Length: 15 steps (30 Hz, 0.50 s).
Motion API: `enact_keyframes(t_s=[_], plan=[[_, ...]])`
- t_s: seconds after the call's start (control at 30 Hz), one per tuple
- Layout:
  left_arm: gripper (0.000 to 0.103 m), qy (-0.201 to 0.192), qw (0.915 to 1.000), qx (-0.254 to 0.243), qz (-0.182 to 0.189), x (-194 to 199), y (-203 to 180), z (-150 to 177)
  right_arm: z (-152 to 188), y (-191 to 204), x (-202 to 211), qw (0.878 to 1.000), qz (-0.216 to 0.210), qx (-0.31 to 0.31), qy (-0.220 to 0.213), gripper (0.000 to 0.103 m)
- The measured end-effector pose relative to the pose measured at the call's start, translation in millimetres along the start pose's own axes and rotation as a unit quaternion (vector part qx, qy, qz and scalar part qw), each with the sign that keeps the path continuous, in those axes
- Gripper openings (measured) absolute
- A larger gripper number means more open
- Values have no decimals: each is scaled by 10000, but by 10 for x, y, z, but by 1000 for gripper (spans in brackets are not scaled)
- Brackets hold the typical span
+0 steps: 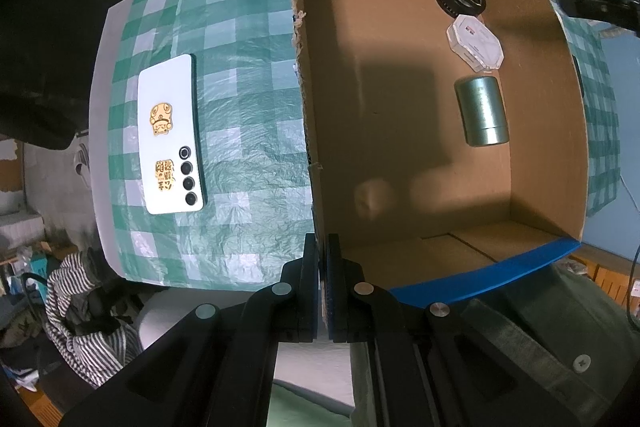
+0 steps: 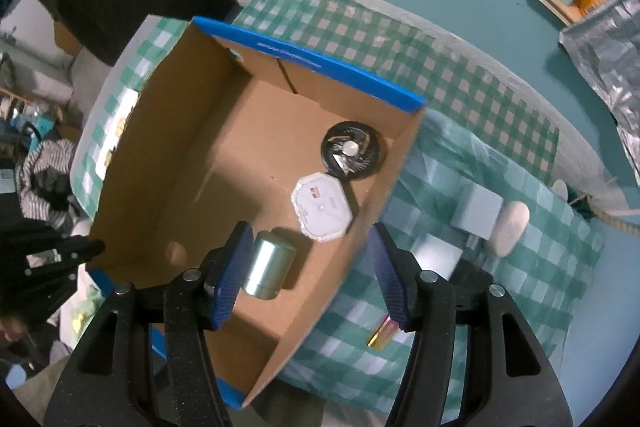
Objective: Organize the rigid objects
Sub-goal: 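Move the right tool to the pink-gold lighter and grasp it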
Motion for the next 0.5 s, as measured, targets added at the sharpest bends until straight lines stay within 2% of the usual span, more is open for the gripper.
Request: enact_keyframes(t_s=[0.5], plan=[[3, 1, 10000, -19, -18, -2, -12, 2, 444, -592, 231, 9962, 159, -862, -6, 61]])
Point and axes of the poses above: each gripper's, at about its wrist camera, not at the fingertips, and x roughly against the way its jaws point, y to its left, z to its underside, the point moved 4 cm from there along -x, roughly the way its jaws point, and after that the axes turned 3 degrees about -x, right-handed, at the moved point
